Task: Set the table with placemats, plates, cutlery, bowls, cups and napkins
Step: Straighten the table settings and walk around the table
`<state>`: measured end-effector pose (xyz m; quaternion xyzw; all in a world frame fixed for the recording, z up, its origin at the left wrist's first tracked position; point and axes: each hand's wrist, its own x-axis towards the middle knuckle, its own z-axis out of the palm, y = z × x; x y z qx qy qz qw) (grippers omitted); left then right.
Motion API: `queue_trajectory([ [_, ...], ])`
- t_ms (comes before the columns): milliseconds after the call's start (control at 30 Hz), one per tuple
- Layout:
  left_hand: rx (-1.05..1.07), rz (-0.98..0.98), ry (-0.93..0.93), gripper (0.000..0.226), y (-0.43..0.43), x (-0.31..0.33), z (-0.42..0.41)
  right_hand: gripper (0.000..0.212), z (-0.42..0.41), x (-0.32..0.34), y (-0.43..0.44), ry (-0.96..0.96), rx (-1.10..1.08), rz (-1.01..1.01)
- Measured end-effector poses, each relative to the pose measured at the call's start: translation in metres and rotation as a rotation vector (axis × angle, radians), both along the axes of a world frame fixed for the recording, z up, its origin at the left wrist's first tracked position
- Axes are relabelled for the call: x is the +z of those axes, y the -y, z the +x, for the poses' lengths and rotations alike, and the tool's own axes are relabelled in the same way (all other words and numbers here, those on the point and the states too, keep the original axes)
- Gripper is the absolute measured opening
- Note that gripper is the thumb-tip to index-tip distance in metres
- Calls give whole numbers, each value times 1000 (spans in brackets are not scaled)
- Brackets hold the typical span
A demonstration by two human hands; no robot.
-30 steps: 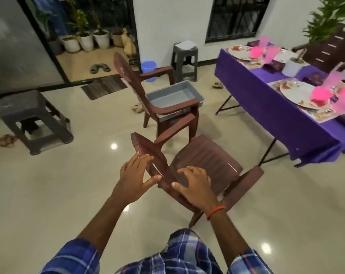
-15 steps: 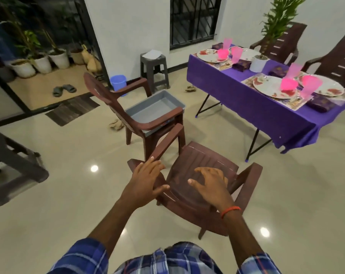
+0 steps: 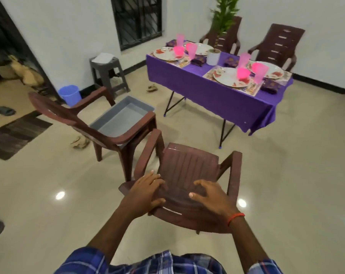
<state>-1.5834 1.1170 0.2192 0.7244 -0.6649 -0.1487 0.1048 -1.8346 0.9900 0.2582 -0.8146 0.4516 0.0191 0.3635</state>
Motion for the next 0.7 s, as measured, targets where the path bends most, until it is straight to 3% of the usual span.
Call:
queue_trajectory([
  [100,-114,16,-19,62,5,-2,10,75,-21,2,-30,-68,14,238],
  [133,-146,36,-36,64,5,-1,11,82,-25,2,-41,-123,50,207],
  [233,-293,164,-66,88,3,5,18,102,-25,-12,-64,-308,197,-169],
  [267,-362,224,-52,98,3,7,22,100,-22,-20,-68,-338,210,-254],
  [333,-496,243,55,105,2,8,26,71,-18,-35,-73,-363,135,-388],
  [400,-591,144,145,76,2,4,30,41,-14,-43,-80,-378,11,-464],
  [467,-626,42,161,41,3,-5,37,38,-11,-46,-86,-386,-67,-453],
  [700,-649,-81,247,43,4,-20,63,33,12,-52,-106,-393,-126,-512],
])
